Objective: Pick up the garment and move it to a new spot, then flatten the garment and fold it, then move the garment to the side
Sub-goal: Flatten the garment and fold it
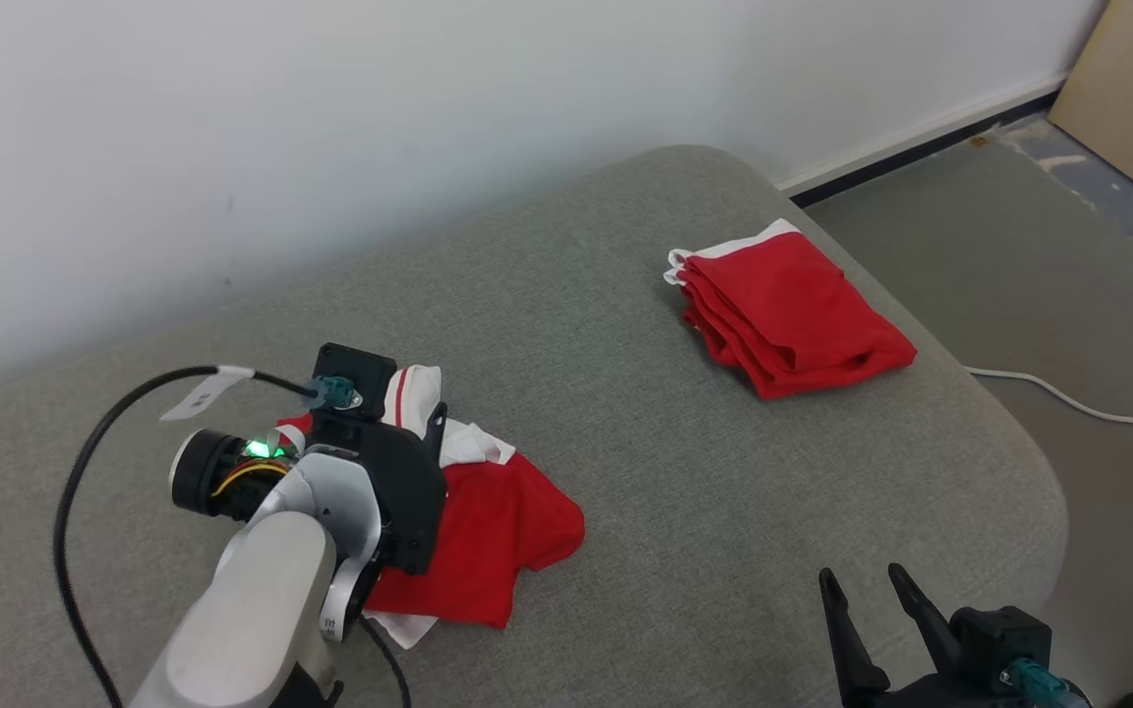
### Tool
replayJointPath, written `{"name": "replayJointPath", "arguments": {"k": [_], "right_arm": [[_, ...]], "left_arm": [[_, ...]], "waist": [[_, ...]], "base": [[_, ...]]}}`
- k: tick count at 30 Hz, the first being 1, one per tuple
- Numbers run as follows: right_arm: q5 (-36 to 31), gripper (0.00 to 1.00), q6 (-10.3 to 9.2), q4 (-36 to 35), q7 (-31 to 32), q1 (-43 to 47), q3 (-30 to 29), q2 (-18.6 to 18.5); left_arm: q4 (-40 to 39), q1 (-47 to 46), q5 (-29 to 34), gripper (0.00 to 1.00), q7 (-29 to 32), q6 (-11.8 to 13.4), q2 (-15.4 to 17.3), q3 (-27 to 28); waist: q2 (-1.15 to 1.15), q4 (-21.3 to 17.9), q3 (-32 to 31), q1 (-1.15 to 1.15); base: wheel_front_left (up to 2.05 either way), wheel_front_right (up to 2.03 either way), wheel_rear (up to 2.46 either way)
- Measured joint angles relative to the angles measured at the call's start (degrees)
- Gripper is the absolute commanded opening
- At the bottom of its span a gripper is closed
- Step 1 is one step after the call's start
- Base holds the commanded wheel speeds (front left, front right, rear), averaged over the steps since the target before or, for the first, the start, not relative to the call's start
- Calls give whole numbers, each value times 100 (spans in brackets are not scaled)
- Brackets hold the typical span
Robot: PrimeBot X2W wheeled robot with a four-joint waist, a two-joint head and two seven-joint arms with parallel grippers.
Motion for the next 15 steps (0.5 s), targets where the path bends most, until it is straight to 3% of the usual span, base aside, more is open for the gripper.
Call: {"name": "replayJointPath", "arguments": {"k": [10,15], "right_arm": [[32,100,0,96,-51,-33,19,0],[59,100,0,104,-58,-97,48,1]], "left_arm": [[531,-465,456,100,1335,575,104,-298],[632,-525,487,100,1957,547,133,-459]], "waist": [[0,-176,124,-1],[0,-130,123,-1]], "base": [[0,0,0],[0,0,0]]}}
